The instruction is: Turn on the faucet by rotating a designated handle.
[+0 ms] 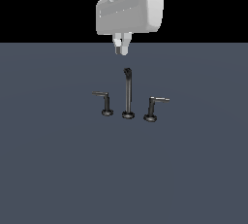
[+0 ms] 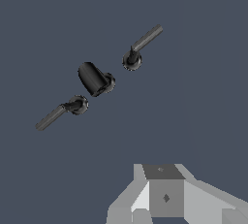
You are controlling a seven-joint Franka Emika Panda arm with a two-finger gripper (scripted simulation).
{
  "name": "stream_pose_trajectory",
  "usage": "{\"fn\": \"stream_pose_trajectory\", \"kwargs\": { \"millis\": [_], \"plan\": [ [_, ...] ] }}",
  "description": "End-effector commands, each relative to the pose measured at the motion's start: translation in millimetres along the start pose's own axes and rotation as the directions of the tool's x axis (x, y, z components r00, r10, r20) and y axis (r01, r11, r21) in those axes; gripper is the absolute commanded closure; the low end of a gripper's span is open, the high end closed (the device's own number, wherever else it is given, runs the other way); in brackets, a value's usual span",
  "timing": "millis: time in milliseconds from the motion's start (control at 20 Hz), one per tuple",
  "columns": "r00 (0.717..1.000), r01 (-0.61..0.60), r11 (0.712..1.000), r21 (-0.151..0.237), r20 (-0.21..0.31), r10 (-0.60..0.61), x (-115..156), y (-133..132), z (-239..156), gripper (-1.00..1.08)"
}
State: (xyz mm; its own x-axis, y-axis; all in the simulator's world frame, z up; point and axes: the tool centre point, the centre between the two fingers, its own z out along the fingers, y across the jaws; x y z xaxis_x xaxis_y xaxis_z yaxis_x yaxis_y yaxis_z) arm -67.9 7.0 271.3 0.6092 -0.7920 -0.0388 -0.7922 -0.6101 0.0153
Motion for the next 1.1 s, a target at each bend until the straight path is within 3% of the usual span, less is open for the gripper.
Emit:
{"fn": "stream_pose_trajectory", "kwargs": {
  "millis": [0,250,500,1050],
  "plan": [
    [0.998,-0.07,0.998,0.003,-0.003,0.07,15,-7,15,1.08],
    [0.977,-0.211,0.977,0.009,-0.007,0.211,49,-16,44,1.08],
    [0.934,-0.358,0.934,0.015,-0.012,0.358,86,-21,75,1.08],
    [0.767,-0.641,0.767,0.031,-0.018,0.642,167,-11,139,1.08]
  ]
}}
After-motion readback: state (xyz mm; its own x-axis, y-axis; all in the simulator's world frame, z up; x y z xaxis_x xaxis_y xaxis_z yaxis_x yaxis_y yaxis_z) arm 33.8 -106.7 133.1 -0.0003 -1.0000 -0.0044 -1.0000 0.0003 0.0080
